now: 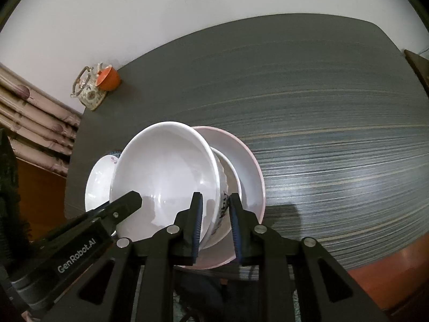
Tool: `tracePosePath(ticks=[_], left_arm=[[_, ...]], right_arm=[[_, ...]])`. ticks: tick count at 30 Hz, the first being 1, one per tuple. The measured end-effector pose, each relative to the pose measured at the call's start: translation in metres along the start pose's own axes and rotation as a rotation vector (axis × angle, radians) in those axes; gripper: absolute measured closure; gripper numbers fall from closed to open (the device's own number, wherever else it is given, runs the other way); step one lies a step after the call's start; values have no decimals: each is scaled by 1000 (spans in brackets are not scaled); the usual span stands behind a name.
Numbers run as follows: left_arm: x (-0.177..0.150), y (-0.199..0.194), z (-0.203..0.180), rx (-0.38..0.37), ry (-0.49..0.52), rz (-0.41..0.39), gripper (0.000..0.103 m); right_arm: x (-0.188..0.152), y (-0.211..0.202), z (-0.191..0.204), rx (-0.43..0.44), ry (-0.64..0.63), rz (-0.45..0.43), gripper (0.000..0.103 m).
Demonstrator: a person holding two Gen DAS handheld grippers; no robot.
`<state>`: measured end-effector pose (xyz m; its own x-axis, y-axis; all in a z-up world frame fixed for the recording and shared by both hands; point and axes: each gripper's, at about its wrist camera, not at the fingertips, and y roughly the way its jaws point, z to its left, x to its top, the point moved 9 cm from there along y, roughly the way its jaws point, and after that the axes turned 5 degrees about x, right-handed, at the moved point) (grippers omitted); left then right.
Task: Organize plates and bowls
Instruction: 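Carry the 'Rabbit' bowl with both tools and lower it into the white bowl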
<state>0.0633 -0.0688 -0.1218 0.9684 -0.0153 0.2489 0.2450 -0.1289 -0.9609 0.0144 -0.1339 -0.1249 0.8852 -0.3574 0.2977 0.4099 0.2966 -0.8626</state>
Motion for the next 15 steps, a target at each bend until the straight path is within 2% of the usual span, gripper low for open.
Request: tracePosePath(ticks=[15], left_arm=[[-1, 10, -7, 30, 11, 16, 92]], right_arm=[[-1, 16, -4, -6, -3, 30, 82]])
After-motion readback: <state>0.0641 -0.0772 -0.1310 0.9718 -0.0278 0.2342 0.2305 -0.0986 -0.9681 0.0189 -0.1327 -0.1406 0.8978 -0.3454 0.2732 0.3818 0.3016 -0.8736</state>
